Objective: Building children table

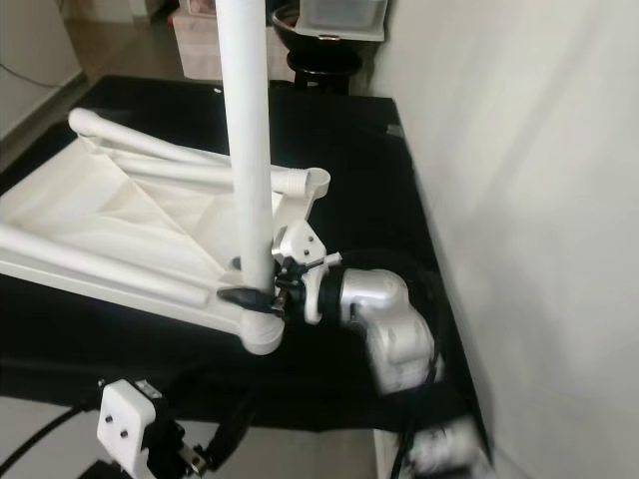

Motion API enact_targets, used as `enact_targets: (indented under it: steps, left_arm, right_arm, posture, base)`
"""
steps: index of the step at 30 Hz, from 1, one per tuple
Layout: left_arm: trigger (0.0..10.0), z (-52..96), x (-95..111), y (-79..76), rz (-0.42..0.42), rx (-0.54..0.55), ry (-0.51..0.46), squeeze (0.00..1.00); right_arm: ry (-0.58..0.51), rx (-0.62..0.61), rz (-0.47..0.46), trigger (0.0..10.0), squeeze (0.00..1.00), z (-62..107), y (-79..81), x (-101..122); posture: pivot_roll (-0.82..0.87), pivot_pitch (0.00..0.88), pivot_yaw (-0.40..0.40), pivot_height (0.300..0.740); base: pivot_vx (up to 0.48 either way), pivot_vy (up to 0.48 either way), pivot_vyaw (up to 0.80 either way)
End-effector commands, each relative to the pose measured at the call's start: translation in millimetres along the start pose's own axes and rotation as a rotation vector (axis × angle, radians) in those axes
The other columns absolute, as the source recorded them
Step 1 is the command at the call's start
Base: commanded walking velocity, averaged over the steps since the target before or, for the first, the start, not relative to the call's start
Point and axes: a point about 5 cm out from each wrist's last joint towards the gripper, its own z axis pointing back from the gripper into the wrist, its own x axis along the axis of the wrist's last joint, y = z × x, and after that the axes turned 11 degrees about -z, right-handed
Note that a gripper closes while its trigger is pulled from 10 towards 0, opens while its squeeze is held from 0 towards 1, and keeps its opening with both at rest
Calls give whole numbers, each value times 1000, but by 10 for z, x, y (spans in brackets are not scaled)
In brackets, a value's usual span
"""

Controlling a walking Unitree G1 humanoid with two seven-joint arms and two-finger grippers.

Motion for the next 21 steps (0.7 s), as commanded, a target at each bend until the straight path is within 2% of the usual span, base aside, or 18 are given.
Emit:
enact_targets:
  steps: [1, 2, 5, 9, 12, 13, 14, 15, 16, 17, 18, 19, 20, 21]
  left_arm:
    - [10000, 10, -3, -2, 10, -3, 5, 0]
    - [10000, 6, -3, 11, 10, -5, 3, 0]
    - [10000, 0, -13, 25, 10, -6, 4, 0]
    - [10000, -14, -32, 45, 10, -10, 6, 0]
    - [10000, -25, -50, 58, 5, -10, 7, 0]
    - [10000, -26, -53, 64, 3, -4, 7, 0]
    - [10000, -26, -54, 68, 2, 0, 6, 0]
    - [10000, -26, -54, 68, 2, 0, 6, 0]
    - [10000, -29, -56, 70, 2, 1, 6, 0]
    - [10000, -33, -59, 72, 2, 1, 5, 0]
    - [10000, -33, -59, 72, 2, 1, 5, 0]
    - [10000, -36, -61, 72, 2, 0, 5, 0]
    - [10000, -36, -61, 72, 2, 0, 5, 0]
    - [10000, -42, -62, 71, 2, -1, 4, 0]
  right_arm:
    - [69, -345, -17, 0, 0, 231, -119, -181]
    - [70, -395, -34, 0, 0, 292, -23, -206]
    - [70, -390, -50, 0, 0, 303, 34, -223]
    - [85, -339, -63, 0, 0, 263, 65, -254]
    - [106, -255, -38, 0, 0, 180, 101, -266]
    - [123, -230, -29, 9529, 0, 156, 112, -263]
    - [127, -189, -23, 10000, 0, 131, 126, -254]
    - [127, -189, -23, 10000, 0, 131, 126, -254]
    - [131, -116, -14, 10000, 8, 103, 171, -234]
    - [131, -46, -17, 10000, 1000, 79, 203, -215]
    - [131, -46, -17, 10000, 1000, 79, 203, -215]
    - [131, 40, -34, 10000, 1000, 58, 239, -197]
    - [131, 40, -34, 10000, 1000, 58, 239, -197]
    - [124, 111, -45, 10000, 1000, 33, 213, -158]
  posture:
    - [1, 187, -89, 740]
    - [2, 187, -73, 740]
    - [-2, 173, -56, 740]
    - [15, 165, -55, 740]
    - [24, 151, -61, 740]
    - [26, 143, -62, 740]
    - [26, 143, -62, 740]
    - [26, 143, -62, 740]
    - [24, 141, -63, 740]
    - [23, 139, -64, 740]
    - [23, 139, -64, 740]
    - [23, 139, -64, 740]
    - [23, 139, -64, 740]
    - [19, 137, -60, 740]
  base:
    - [0, 0, 0]
    - [0, 0, 0]
    - [0, 0, 0]
    - [0, 0, 0]
    - [0, 0, 0]
    - [0, 0, 0]
    - [0, 0, 0]
    - [0, 0, 0]
    - [0, 0, 0]
    - [0, 0, 0]
    - [0, 0, 0]
    - [0, 0, 0]
    - [0, 0, 0]
    - [0, 0, 0]
